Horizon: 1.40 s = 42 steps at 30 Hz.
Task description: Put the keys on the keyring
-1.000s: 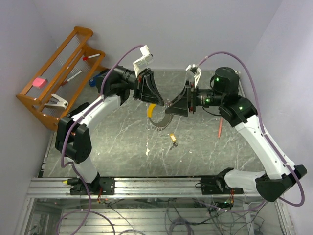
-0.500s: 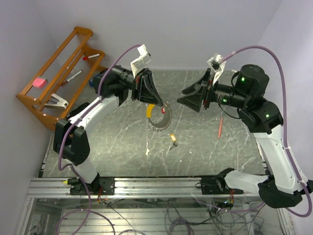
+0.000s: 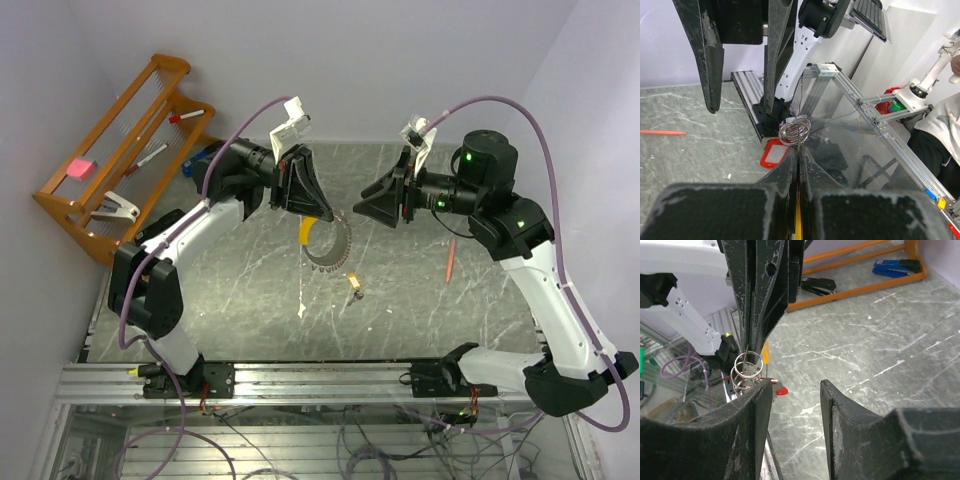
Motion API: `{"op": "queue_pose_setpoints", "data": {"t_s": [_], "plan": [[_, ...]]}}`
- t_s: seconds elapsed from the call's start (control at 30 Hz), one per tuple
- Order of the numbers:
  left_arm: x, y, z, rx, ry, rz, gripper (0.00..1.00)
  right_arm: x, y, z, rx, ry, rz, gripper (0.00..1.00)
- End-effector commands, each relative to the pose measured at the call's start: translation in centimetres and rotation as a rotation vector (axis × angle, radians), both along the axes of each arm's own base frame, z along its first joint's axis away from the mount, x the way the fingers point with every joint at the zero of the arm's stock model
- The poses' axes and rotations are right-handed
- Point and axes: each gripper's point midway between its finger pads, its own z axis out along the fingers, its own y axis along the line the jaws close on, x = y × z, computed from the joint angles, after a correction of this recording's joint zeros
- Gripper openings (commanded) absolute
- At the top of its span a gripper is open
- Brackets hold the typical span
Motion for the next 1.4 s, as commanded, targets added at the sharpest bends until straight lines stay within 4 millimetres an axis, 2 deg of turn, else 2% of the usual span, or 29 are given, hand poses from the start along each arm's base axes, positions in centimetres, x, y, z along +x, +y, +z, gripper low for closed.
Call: {"op": "queue_pose_setpoints", "data": {"t_s": [0.0,0.2,0.47,0.63,0.83,1.03,1.17,1.37], "plan": [[-2.5,1.2,0.4,-0.075,-0.171,-0.016,0.07,-0.5,-0.5,1.2,0.015,-0.112,0.013,0.43],[-1.7,0.7,-0.9,-0.049,-0.120,-0.016,0.07,-2.1,-0.7,2.5,0.042,-0.173,0.062,0.44],[-0.9,-0.1,-1.6,-0.016,-0.067,-0.023,0.07,-2.2,-0.1,2.2,0.050,-0.159,0.104,0.42],[-0.2,-0.6,-2.5,0.007,-0.022,-0.025,0.07,-1.6,0.3,0.9,0.020,-0.139,0.086,0.40],[0.4,-0.9,-3.2,0.047,0.044,-0.025,0.07,1.0,0.0,-1.9,-0.127,-0.105,-0.045,0.35],[0.5,-1.0,-4.4,0.102,0.136,-0.026,0.07,1.5,0.1,-4.1,-0.277,-0.100,-0.095,0.32],[0.7,-1.1,-4.8,0.119,0.164,-0.027,0.07,1.1,0.9,-3.5,-0.270,-0.112,-0.088,0.33],[0.6,-1.0,-5.0,0.121,0.167,-0.027,0.07,1.0,0.7,-2.4,-0.251,-0.124,-0.103,0.33]]}}
